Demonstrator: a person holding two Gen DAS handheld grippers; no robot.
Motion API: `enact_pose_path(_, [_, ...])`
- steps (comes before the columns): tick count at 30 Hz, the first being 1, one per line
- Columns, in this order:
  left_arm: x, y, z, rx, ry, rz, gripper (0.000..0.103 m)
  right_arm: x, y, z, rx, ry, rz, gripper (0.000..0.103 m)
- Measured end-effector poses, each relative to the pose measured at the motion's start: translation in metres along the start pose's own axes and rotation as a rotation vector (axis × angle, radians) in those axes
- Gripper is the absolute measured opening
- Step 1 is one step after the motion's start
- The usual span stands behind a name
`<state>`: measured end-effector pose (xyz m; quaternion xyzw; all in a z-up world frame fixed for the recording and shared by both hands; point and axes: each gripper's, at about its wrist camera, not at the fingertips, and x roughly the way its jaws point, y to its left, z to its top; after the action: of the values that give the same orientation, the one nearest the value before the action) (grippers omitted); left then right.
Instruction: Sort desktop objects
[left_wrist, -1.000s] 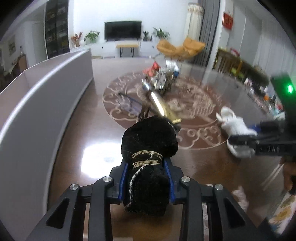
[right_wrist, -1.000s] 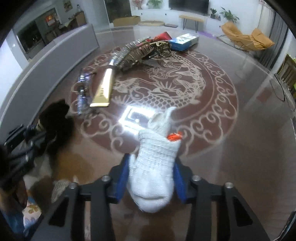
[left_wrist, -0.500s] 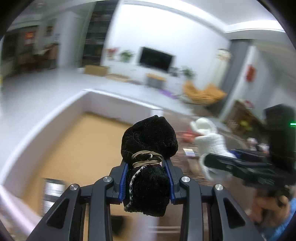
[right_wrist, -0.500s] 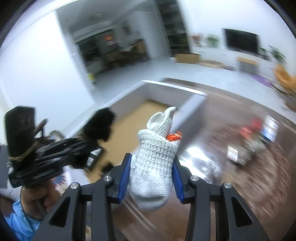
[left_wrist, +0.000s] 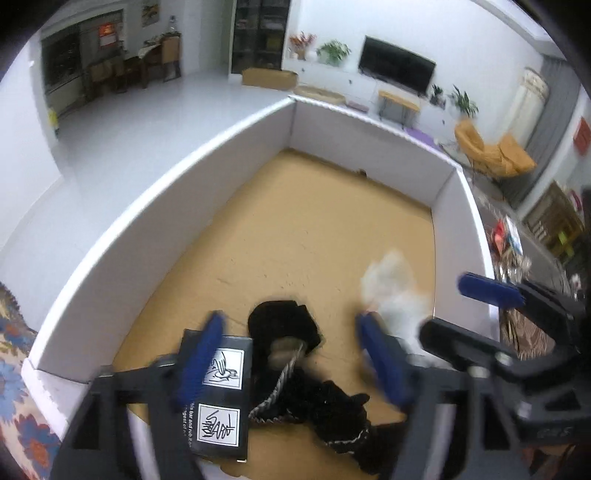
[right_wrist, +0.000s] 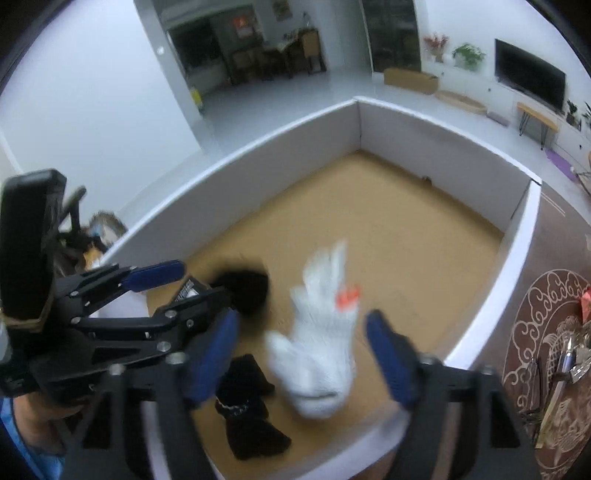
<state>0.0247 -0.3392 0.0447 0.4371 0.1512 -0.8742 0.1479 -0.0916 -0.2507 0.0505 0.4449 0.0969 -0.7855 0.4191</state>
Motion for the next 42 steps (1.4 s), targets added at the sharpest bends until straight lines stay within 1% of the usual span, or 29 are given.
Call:
enact_pose_path(1, [-0.003,0.000,-0.001,-0.006,-0.026,0.018,0.096,-0.006,-0.004,0.000,0.005,-0.023,0.004,0.081])
enact_pose_path(2, [-0.004,0.000,-0.003,-0.007,-0.047,0.036,0.098,-0.017,-0.005,-0.002,0.002,-0.060,-0.003,0.082])
enact_pose_path(3, [-0.007,-0.001,-0.006,-0.003,-0.067,0.052,0.098,-0.026,-0.009,-0.007,-0.006,-0.088,-0.008,0.086])
enact_pose_path(4, [-0.008,-0.001,-0.006,0.002,-0.079,0.060,0.098,-0.041,-0.009,-0.014,-0.019,-0.124,-0.020,0.093])
enact_pose_path(5, [-0.012,-0.004,-0.009,0.009,-0.102,0.074,0.098,-0.055,-0.011,-0.022,-0.033,-0.167,-0.044,0.097])
enact_pose_path(6, [-0.017,-0.006,-0.013,0.012,-0.131,0.081,0.098,-0.068,-0.015,-0.032,-0.039,-0.205,-0.073,0.103])
enact_pose_path(7, [-0.023,-0.008,-0.018,0.012,-0.155,0.075,0.098,-0.081,-0.021,-0.046,-0.040,-0.240,-0.112,0.103])
enact_pose_path(8, [-0.030,-0.011,-0.019,0.010,-0.174,0.057,0.098,-0.094,-0.031,-0.065,-0.032,-0.271,-0.169,0.103])
enact_pose_path(10, [-0.045,-0.029,-0.031,0.026,-0.214,-0.005,0.098,-0.107,-0.052,-0.092,-0.018,-0.296,-0.238,0.103])
enact_pose_path(11, [-0.052,-0.038,-0.035,0.041,-0.229,-0.024,0.098,-0.116,-0.070,-0.117,-0.002,-0.306,-0.291,0.103])
enact_pose_path(13, [-0.072,-0.068,-0.046,0.093,-0.269,-0.087,0.098,-0.128,-0.102,-0.150,0.035,-0.296,-0.369,0.103])
enact_pose_path(14, [-0.080,-0.083,-0.048,0.122,-0.281,-0.129,0.098,-0.132,-0.126,-0.174,0.064,-0.275,-0.427,0.103])
enact_pose_path(15, [-0.093,-0.105,-0.057,0.159,-0.299,-0.190,0.098,-0.135,-0.145,-0.191,0.088,-0.251,-0.468,0.103])
enact_pose_path(16, [-0.100,-0.122,-0.062,0.186,-0.306,-0.229,0.099,-0.137,-0.166,-0.208,0.128,-0.219,-0.513,0.103])
enact_pose_path(17, [-0.104,-0.144,-0.068,0.221,-0.302,-0.269,0.103,-0.142,-0.186,-0.224,0.174,-0.193,-0.540,0.103])
enact_pose_path(18, [-0.108,-0.160,-0.074,0.251,-0.288,-0.302,0.103,-0.146,-0.201,-0.237,0.207,-0.177,-0.555,0.103])
enact_pose_path(19, [-0.106,-0.180,-0.081,0.288,-0.253,-0.337,0.103,-0.149,-0.214,-0.247,0.245,-0.157,-0.573,0.103])
enact_pose_path(20, [-0.097,-0.198,-0.088,0.317,-0.211,-0.361,0.103,-0.152,-0.229,-0.258,0.290,-0.137,-0.592,0.103])
enact_pose_path(21, [-0.088,-0.211,-0.094,0.331,-0.178,-0.365,0.103,-0.158,-0.245,-0.271,0.334,-0.127,-0.601,0.103])
enact_pose_path(24, [-0.043,-0.246,-0.110,0.350,-0.069,-0.326,0.103,-0.168,-0.270,-0.287,0.422,-0.118,-0.594,0.103])
enact_pose_path(26, [-0.017,-0.256,-0.115,0.326,-0.021,-0.294,0.103,-0.167,-0.275,-0.288,0.454,-0.112,-0.561,0.103])
enact_pose_path(27, [-0.005,-0.260,-0.113,0.305,-0.010,-0.285,0.103,-0.168,-0.274,-0.287,0.453,-0.118,-0.553,0.103])
enact_pose_path(29, [0.010,-0.267,-0.105,0.265,-0.022,-0.273,0.103,-0.169,-0.269,-0.288,0.444,-0.116,-0.546,0.103])
enact_pose_path(31, [0.024,-0.274,-0.089,0.221,-0.041,-0.253,0.103,-0.160,-0.267,-0.288,0.441,-0.074,-0.530,0.103])
enact_pose_path(33, [0.042,-0.281,-0.067,0.160,-0.048,-0.238,0.103,-0.157,-0.264,-0.288,0.428,-0.056,-0.543,0.103])
enact_pose_path(36, [0.073,-0.298,-0.053,0.131,-0.008,-0.201,0.103,-0.154,-0.263,-0.286,0.411,-0.031,-0.572,0.103])
enact_pose_path(38, [0.095,-0.305,-0.048,0.132,0.021,-0.146,0.103,-0.152,-0.263,-0.286,0.410,-0.031,-0.572,0.103])
enact_pose_path(40, [0.111,-0.307,-0.048,0.128,0.044,-0.098,0.103,-0.152,-0.261,-0.288,0.415,-0.039,-0.566,0.103])
enact_pose_path(42, [0.121,-0.307,-0.051,0.125,0.060,-0.077,0.103,-0.155,-0.262,-0.290,0.425,-0.051,-0.555,0.103])
